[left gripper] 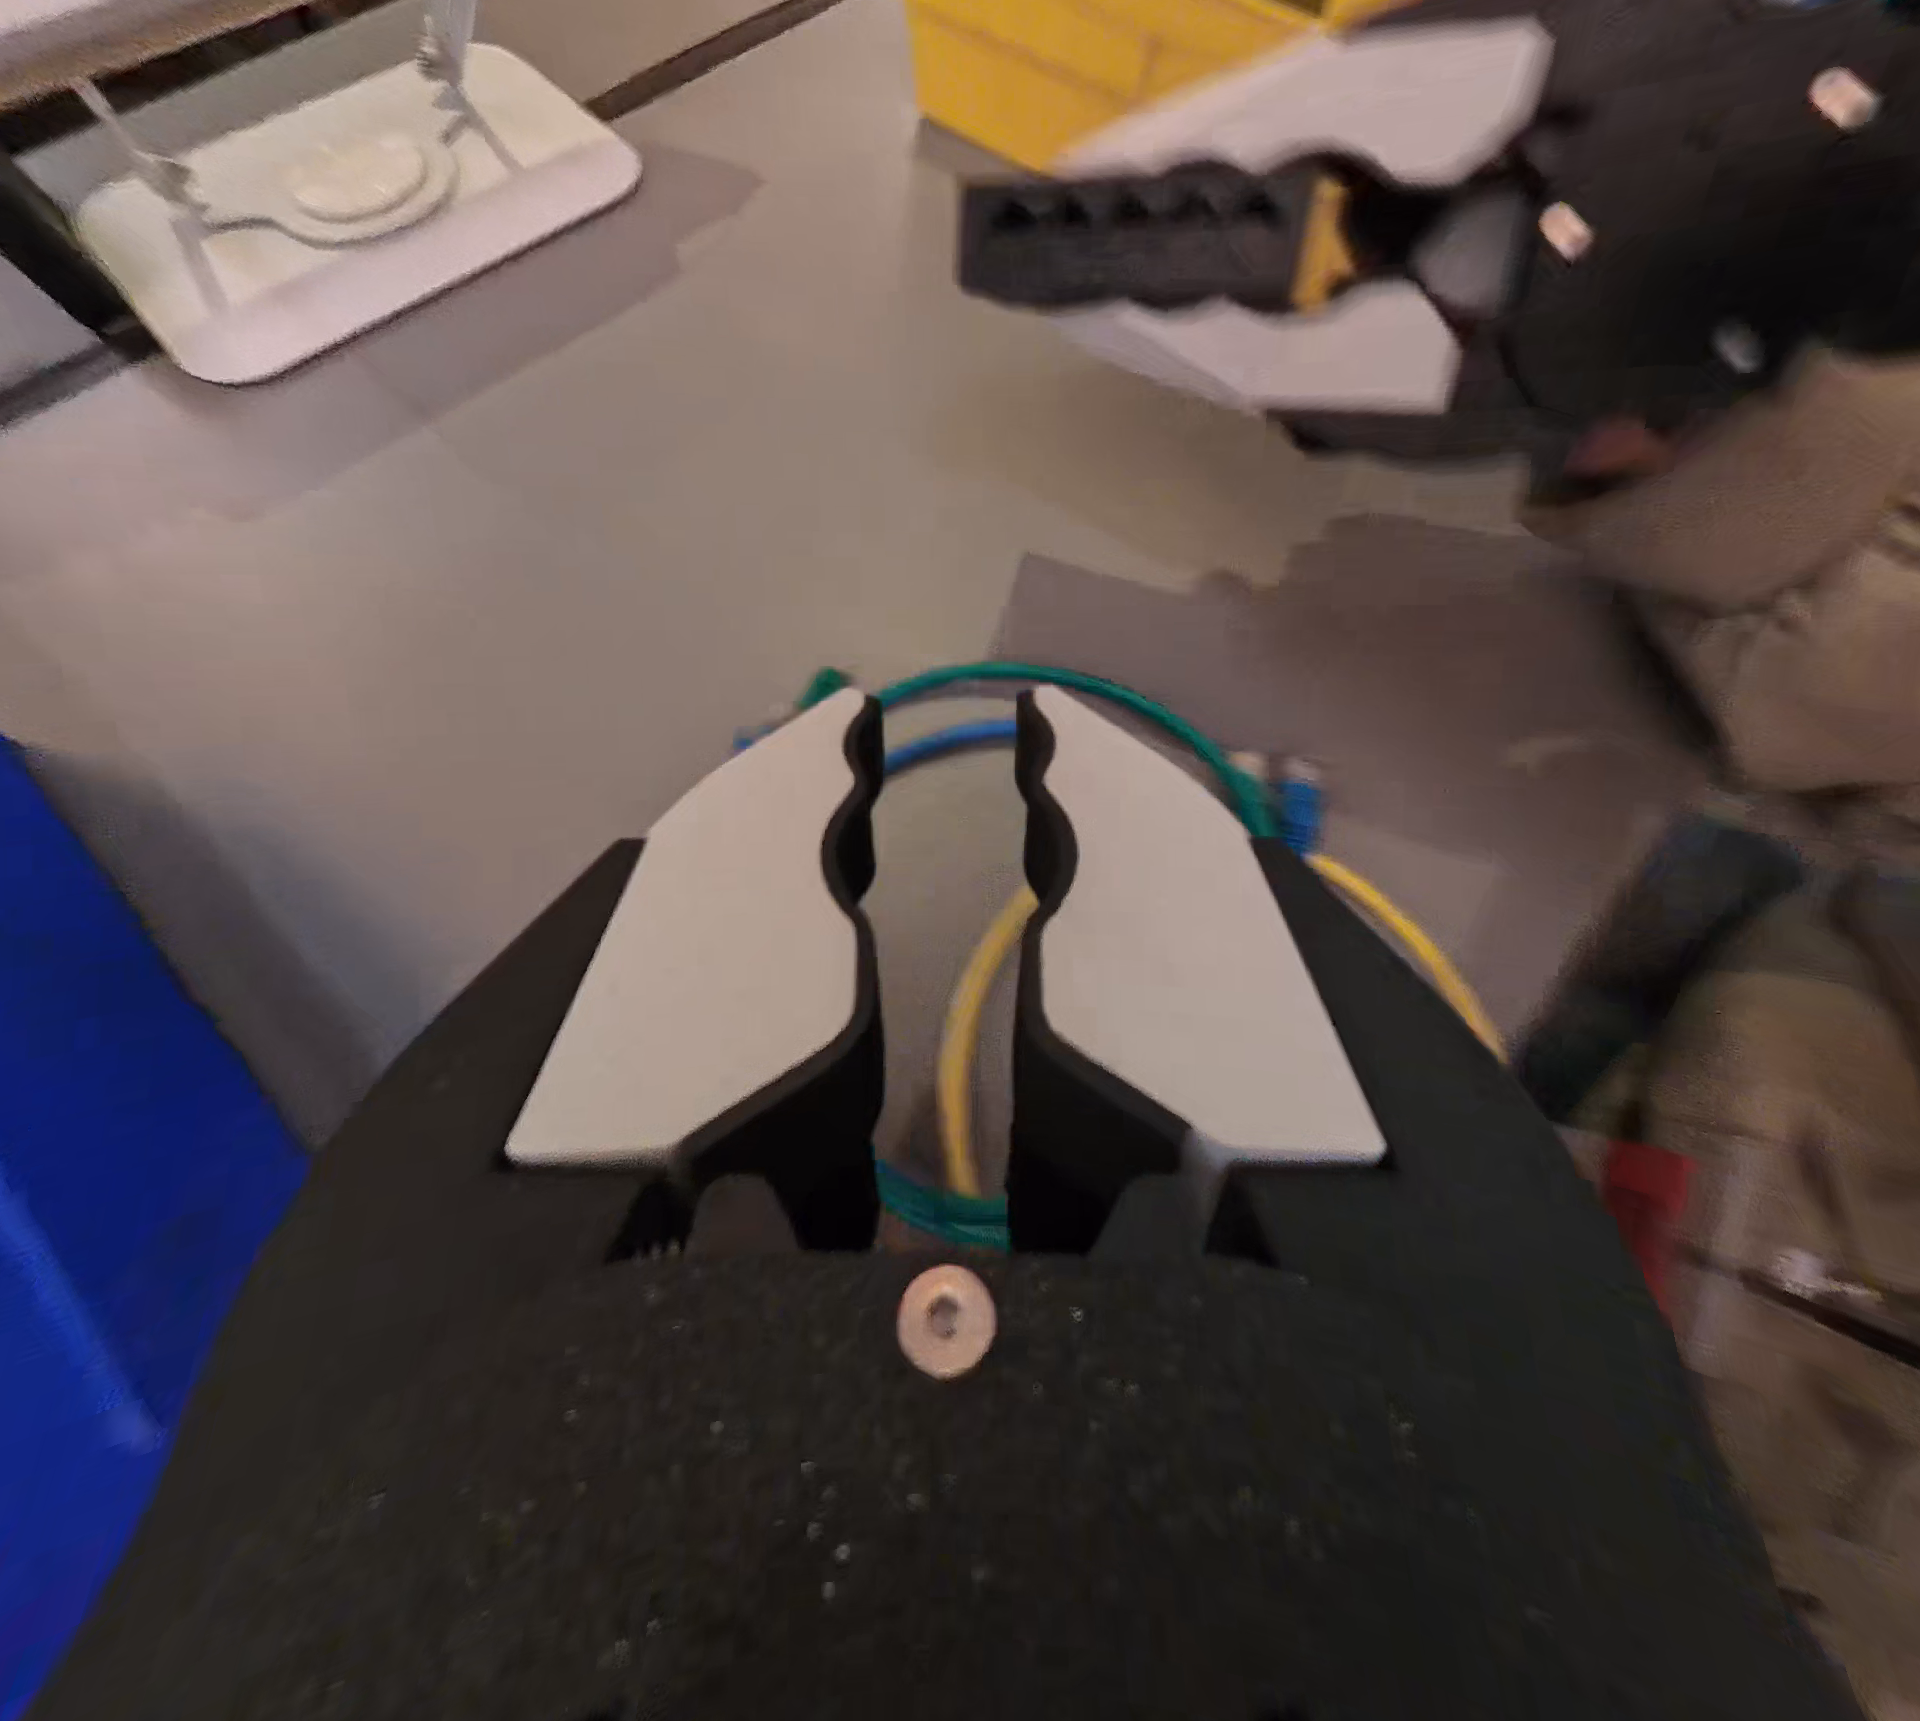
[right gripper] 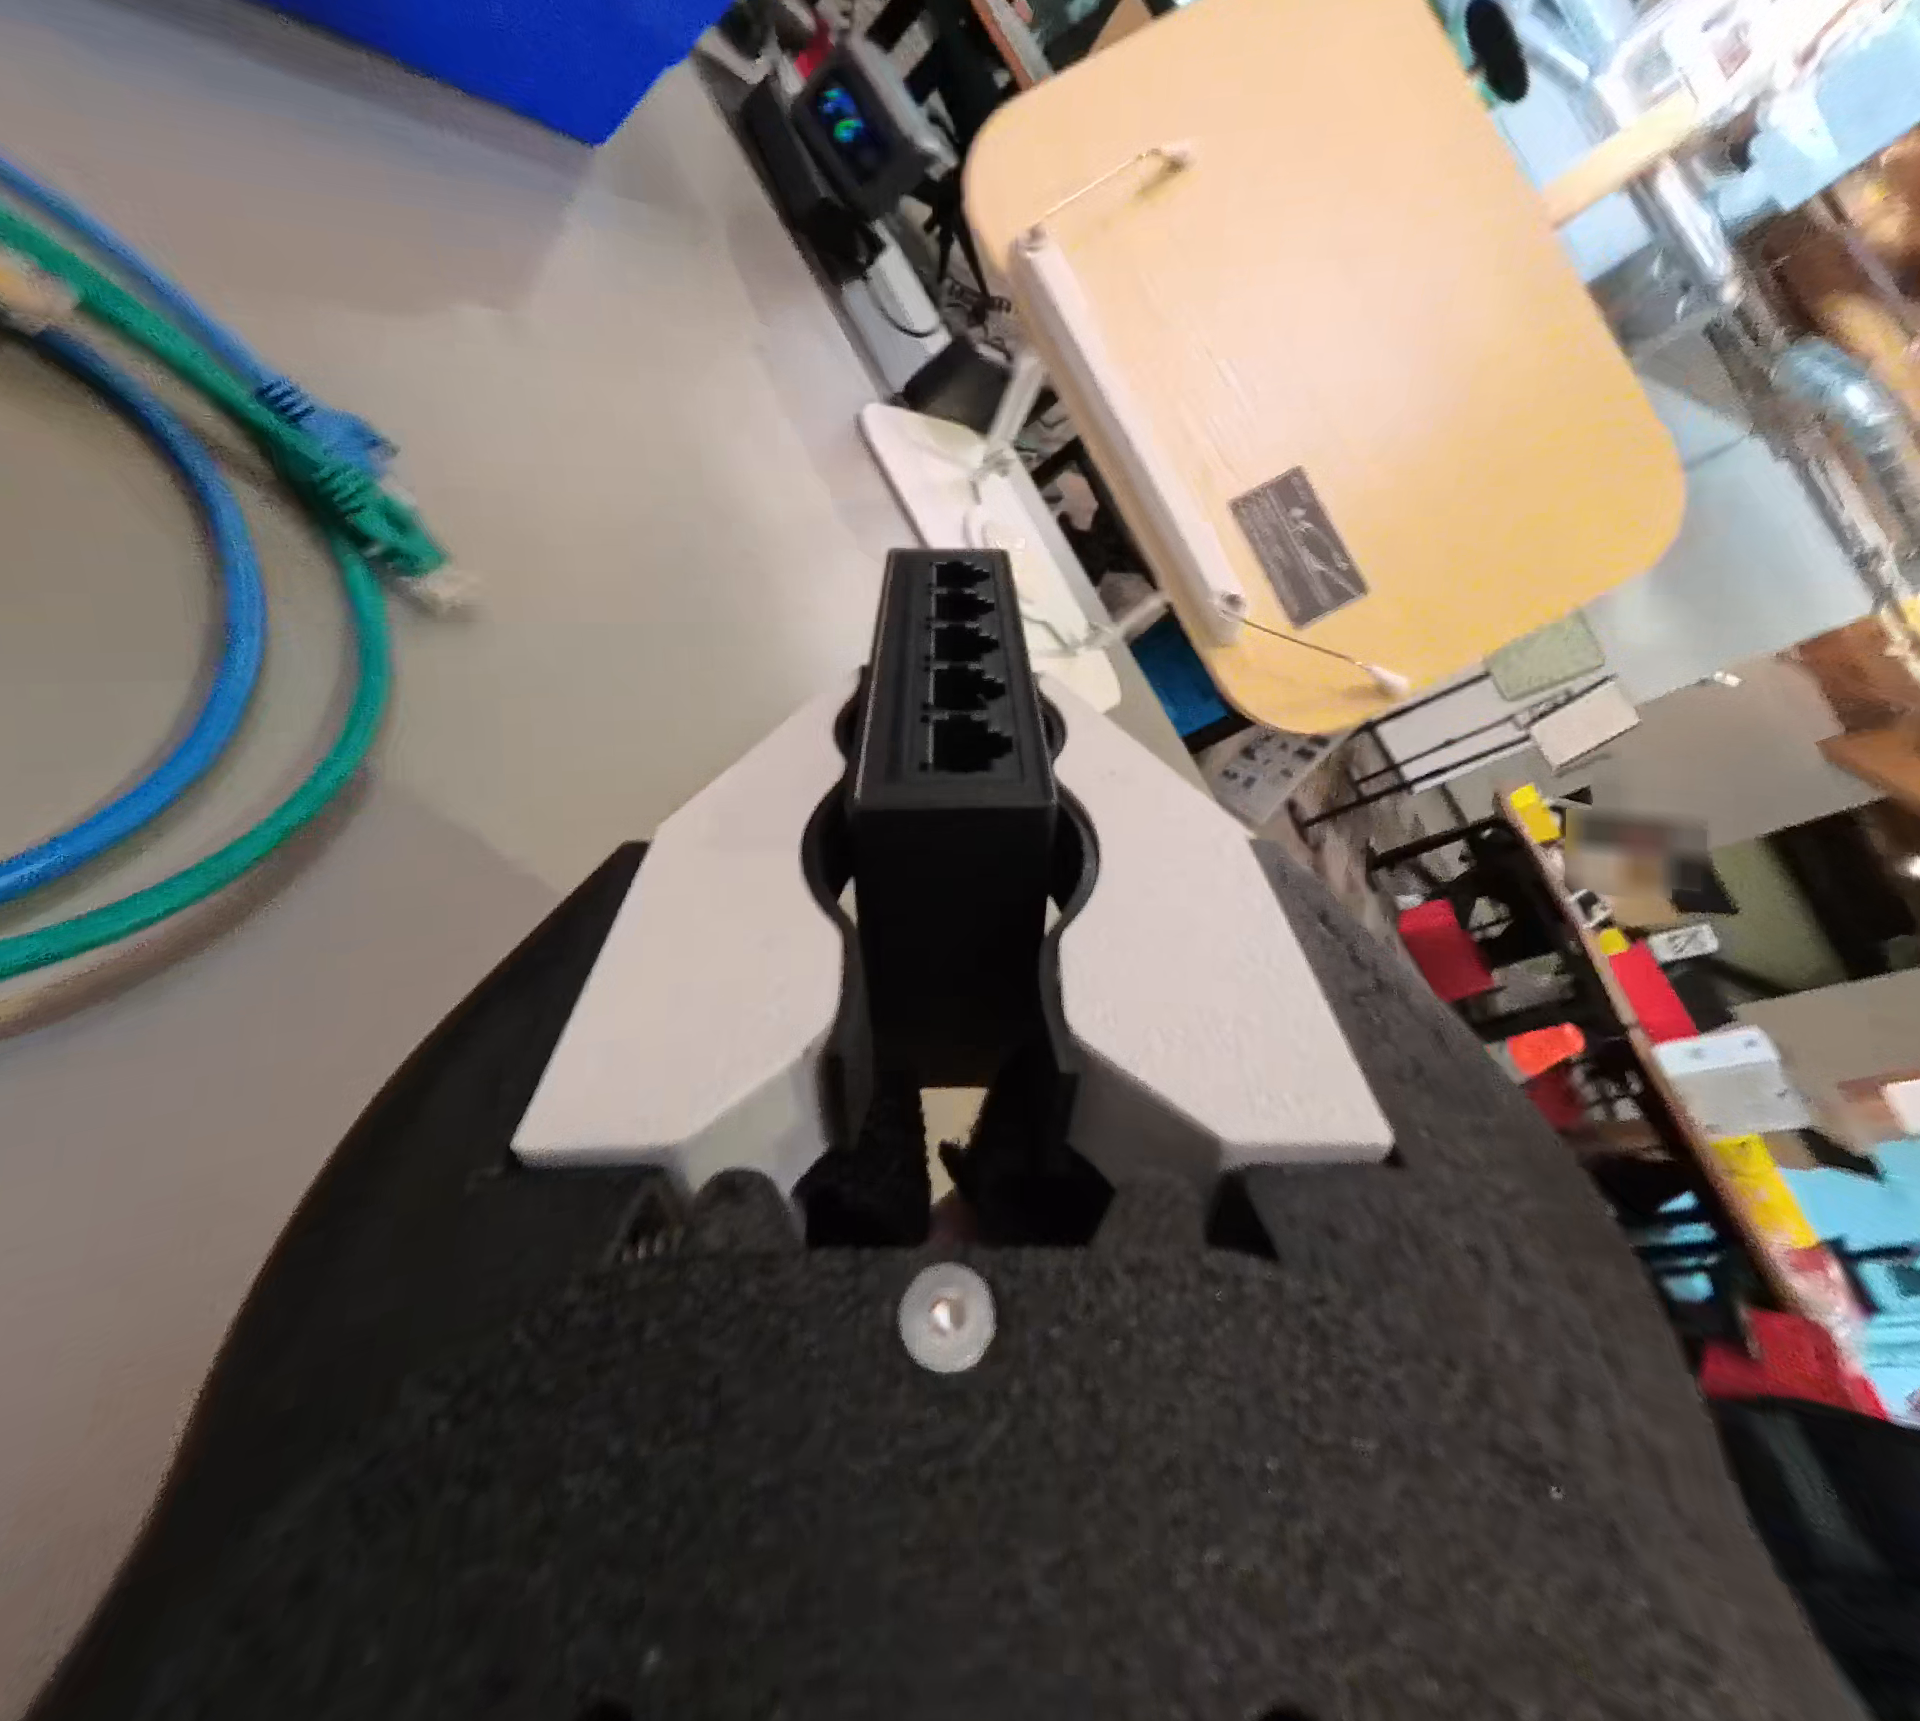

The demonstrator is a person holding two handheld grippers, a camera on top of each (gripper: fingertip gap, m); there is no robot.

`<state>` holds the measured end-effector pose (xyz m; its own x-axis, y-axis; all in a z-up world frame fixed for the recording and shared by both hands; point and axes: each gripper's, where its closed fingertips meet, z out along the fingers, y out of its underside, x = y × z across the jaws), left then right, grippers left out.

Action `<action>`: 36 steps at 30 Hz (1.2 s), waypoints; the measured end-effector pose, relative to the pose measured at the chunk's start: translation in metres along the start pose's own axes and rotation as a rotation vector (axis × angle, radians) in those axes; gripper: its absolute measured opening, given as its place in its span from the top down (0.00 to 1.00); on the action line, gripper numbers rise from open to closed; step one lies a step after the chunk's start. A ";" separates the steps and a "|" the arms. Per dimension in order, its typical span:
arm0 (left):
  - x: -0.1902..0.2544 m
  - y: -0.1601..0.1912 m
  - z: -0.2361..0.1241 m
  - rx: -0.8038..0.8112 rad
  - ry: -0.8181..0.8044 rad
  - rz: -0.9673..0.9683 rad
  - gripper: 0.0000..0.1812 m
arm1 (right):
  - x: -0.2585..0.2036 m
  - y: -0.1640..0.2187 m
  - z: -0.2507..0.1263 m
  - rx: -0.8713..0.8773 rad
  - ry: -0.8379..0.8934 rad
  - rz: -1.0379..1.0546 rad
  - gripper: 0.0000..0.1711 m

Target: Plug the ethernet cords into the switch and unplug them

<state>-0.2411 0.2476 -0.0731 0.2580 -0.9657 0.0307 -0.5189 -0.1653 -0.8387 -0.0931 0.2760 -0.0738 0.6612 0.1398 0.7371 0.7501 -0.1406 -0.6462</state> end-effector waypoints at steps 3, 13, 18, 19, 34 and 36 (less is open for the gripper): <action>0.031 0.038 -0.021 0.058 -0.010 -0.064 0.87 | 0.087 0.014 -0.015 -0.079 0.051 0.149 0.84; 0.017 0.090 -0.055 0.223 -0.341 0.099 0.90 | 0.175 0.264 0.044 -1.018 -0.424 0.647 0.85; 0.005 0.105 -0.053 0.154 -0.330 -0.019 0.87 | 0.139 0.303 0.046 -1.219 -0.549 0.624 0.85; 0.001 0.112 -0.052 0.123 -0.343 -0.029 0.87 | 0.133 0.310 0.046 -1.241 -0.558 0.624 0.84; 0.033 0.181 -0.070 -0.171 -0.095 -0.257 0.82 | 0.139 0.052 -0.036 -0.304 -0.287 0.745 0.70; 0.034 0.180 -0.056 -0.179 -0.113 -0.258 0.84 | 0.056 0.022 -0.046 -0.282 -0.459 0.792 0.70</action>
<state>-0.3715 0.1738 -0.1920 0.4831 -0.8608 0.1602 -0.5575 -0.4435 -0.7017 -0.0405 0.2360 -0.0381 0.9608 0.2648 -0.0820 0.0913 -0.5816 -0.8083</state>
